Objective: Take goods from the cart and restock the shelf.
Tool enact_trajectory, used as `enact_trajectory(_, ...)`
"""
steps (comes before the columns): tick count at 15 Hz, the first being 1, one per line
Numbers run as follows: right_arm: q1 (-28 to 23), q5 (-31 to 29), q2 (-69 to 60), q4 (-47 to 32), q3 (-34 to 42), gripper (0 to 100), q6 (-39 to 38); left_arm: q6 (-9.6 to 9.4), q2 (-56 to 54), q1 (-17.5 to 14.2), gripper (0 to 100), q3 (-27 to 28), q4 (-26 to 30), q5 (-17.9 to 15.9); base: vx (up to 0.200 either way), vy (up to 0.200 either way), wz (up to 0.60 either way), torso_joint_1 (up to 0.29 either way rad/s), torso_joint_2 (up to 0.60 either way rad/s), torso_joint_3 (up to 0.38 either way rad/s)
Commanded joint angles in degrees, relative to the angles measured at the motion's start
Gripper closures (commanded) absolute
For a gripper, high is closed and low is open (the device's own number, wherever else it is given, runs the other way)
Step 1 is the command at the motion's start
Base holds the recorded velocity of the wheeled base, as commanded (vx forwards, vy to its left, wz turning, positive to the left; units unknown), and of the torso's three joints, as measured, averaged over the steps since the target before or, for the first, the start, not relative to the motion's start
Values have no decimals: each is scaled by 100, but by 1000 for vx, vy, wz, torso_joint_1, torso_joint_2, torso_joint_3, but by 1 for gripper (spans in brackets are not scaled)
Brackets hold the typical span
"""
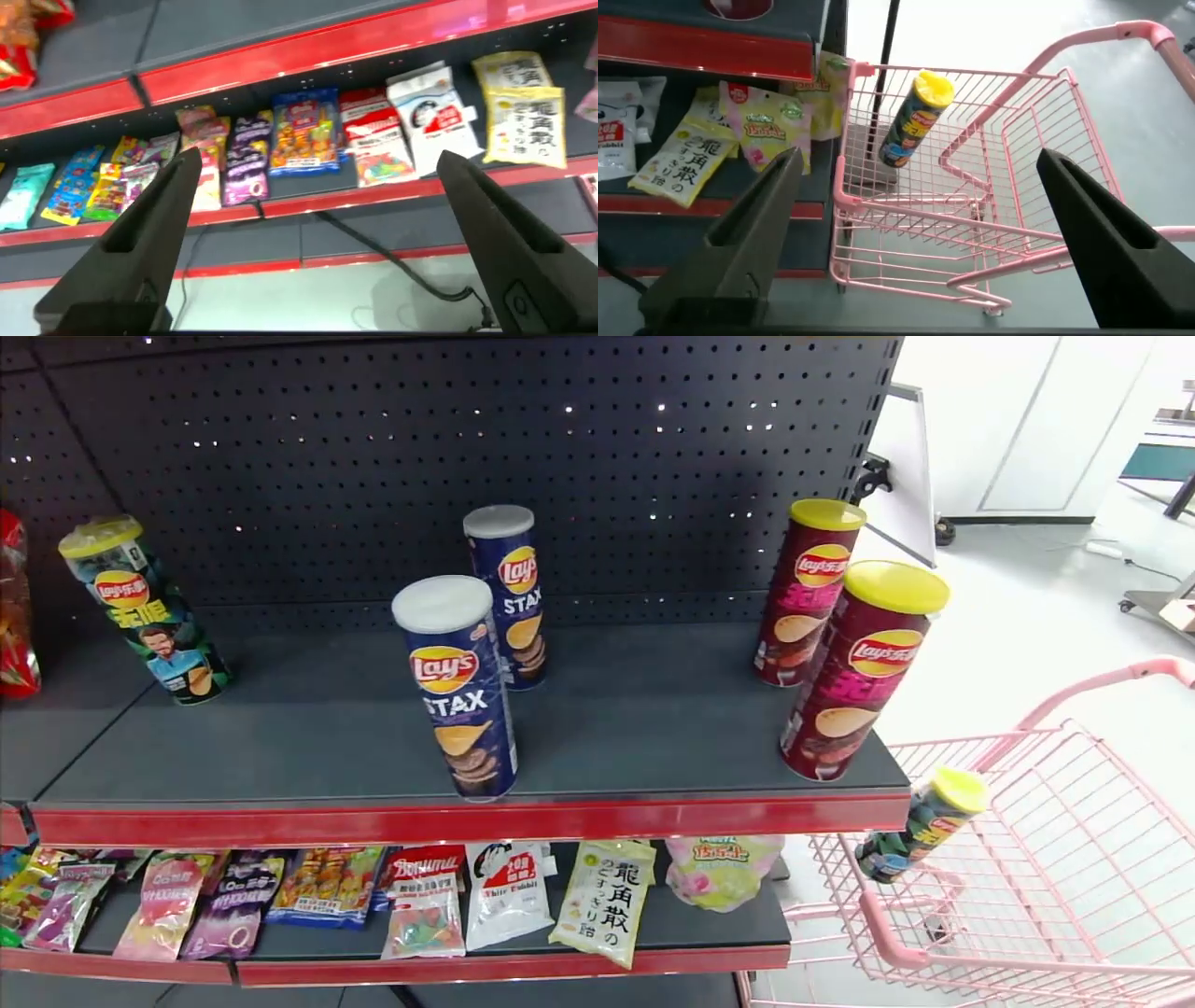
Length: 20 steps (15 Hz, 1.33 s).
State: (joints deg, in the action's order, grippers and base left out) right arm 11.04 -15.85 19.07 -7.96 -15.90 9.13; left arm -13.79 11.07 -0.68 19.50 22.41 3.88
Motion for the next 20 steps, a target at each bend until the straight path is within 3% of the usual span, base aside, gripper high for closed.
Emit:
enact_trajectory(1,3,3,62,5,-1,0,1,-1,44,-2,0,1,1,-1,0,-200,0,7,2,-2)
enact_trajectory(4,3,3,62,-4,8,0,1,-1,44,-2,0,1,1,-1,0,-67,0,2,1,1)
enact_trajectory(13,3,-6,62,-4,8,0,-8,-10,9,-2,0,9,-8,-1,0,0,-600,2,2,0)
enact_trajectory(20,-6,-41,27,-4,104,0,-8,-54,-35,-2,0,1,1,-1,0,0,0,0,0,0)
